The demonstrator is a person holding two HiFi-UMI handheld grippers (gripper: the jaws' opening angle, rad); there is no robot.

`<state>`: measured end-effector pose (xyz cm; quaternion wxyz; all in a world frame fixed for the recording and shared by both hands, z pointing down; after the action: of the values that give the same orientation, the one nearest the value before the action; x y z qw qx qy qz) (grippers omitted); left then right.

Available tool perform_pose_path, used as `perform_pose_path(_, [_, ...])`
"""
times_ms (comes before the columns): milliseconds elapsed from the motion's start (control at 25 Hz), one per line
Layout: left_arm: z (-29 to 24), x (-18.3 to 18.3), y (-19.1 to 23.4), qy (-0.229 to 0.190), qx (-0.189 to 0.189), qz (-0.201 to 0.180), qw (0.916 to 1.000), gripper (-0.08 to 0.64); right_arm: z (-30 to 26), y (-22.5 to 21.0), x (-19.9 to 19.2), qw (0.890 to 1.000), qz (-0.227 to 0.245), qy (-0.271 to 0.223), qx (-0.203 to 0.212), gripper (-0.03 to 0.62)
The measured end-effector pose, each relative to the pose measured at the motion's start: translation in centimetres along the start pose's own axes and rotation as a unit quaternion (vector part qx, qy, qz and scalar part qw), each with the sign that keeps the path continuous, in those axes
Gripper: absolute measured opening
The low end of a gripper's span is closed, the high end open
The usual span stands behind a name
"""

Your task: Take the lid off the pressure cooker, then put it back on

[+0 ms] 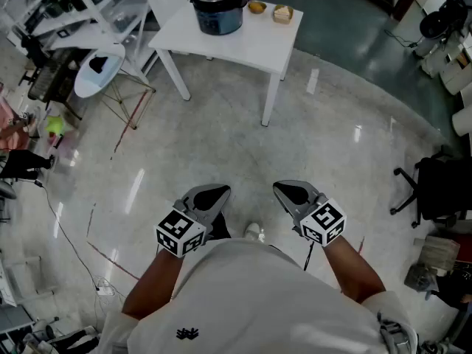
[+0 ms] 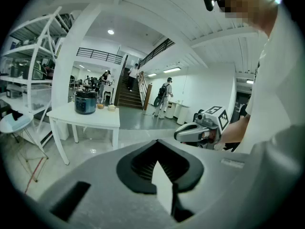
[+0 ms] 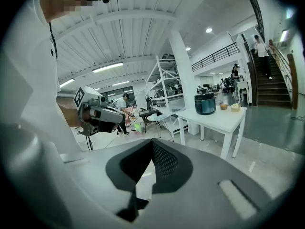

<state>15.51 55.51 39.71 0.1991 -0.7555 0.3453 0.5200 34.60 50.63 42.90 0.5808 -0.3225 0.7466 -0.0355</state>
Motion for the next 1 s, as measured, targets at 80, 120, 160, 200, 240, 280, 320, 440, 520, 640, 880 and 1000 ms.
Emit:
perform_pose_path(80, [-0.4, 0.1, 1.5, -0.004, -0.002, 0.0, 1.0, 0.005, -1.0, -0.9, 0.7, 1.0, 0.001, -0.001, -0.005, 0.009])
perform_pose_path(120, [-0.6, 0.2, 2.2, -0.006, -0.003, 0.0, 1.0, 0.005, -1.6, -1.3, 1.0, 1.0, 0.001, -0.001, -0.007, 0.009])
perform_pose_path(160, [-0.8, 0.2, 3.1, -0.009, -0.005, -0.001, 1.0, 0.005, -2.1, -1.7, 1.4, 1.0, 0.0, -0.002, -0.011, 0.009])
perform_pose_path(200, [-1.1, 0.3, 4.1, -0.011, -0.007, -0.002, 0.9999, 0.005, -2.7, -2.2, 1.8, 1.0, -0.002, -0.002, -0.014, 0.009])
perform_pose_path(240, [-1.3, 0.4, 5.2, -0.013, -0.01, -0.002, 0.9999, 0.005, -3.4, -2.5, 2.3, 1.0, -0.003, -0.002, -0.017, 0.009])
perform_pose_path(280, [-1.5, 0.6, 6.3, -0.015, -0.012, -0.002, 0.9998, 0.005, -4.1, -2.9, 2.8, 1.0, -0.003, -0.001, -0.021, 0.009])
perform_pose_path(320, [-1.8, 0.8, 7.6, -0.017, -0.015, -0.001, 0.9997, 0.005, -4.9, -3.3, 3.4, 1.0, -0.002, 0.0, -0.025, 0.009])
perform_pose_path(440, [-2.7, 1.7, 11.5, -0.023, -0.03, -0.003, 0.9993, 0.005, -7.5, -4.8, 5.9, 0.999, 0.001, 0.0, -0.038, 0.009])
perform_pose_path(520, [-3.0, 2.4, 14.2, -0.027, -0.044, -0.009, 0.9986, 0.005, -9.4, -5.6, 7.9, 0.999, 0.001, -0.01, -0.044, 0.011])
perform_pose_path(640, [-2.8, 3.1, 18.5, -0.032, -0.057, -0.015, 0.9977, 0.005, -12.9, -6.4, 10.9, 0.999, 0.006, -0.022, -0.048, 0.084])
perform_pose_path(880, [-1.7, 3.4, 26.3, -0.032, -0.07, -0.034, 0.9964, 0.005, -19.4, -8.5, 16.2, 0.997, 0.001, -0.041, -0.058, 0.161])
perform_pose_path(1000, [-0.9, 3.5, 29.2, -0.033, -0.071, -0.04, 0.9961, 0.005, -22.0, -9.5, 18.8, 0.996, 0.018, -0.05, -0.066, 0.164])
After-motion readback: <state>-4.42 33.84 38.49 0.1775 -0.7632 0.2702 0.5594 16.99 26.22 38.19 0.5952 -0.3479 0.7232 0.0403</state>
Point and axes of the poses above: the fingertips, and each gripper's own axes: z backward along the fingers, y to its left, x out of its top, the point moved 6 cm from there along z, backward along the fingers, and after that the axes turned 13 degrees about -z, right-handed, at the moved point
